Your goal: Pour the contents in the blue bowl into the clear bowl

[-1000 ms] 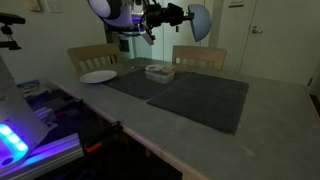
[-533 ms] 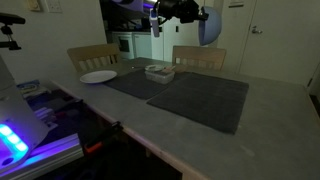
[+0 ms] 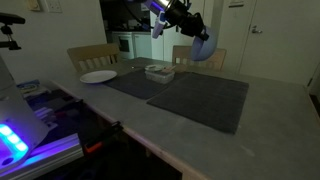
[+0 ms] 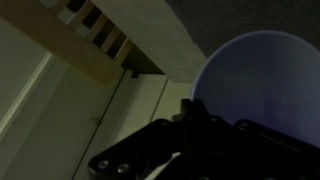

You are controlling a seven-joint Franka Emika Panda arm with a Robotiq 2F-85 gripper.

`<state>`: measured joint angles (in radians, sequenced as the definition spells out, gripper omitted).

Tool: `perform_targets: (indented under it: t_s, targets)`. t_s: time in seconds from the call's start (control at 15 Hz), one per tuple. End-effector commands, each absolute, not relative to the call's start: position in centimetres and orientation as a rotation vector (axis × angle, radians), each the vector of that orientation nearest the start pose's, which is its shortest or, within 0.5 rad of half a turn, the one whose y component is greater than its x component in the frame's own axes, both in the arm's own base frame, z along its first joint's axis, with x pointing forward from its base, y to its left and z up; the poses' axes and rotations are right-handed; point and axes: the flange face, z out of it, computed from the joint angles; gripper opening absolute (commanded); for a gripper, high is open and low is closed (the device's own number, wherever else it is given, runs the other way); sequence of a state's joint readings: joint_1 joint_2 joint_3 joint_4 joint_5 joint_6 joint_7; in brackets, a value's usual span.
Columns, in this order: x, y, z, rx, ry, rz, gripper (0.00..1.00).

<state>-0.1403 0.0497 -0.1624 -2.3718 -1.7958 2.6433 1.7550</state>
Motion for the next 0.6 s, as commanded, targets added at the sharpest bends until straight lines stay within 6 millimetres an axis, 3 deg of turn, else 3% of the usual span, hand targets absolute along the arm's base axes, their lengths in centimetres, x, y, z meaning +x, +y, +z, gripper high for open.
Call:
perform_targets:
  t_s: [0.0,0.53]
  targets:
    - [49.1,-14.2,29.4,2.489,-0.518,0.870,0.01]
    - [48.7,-16.4,24.3,2.813,-0.591,0.772,0.01]
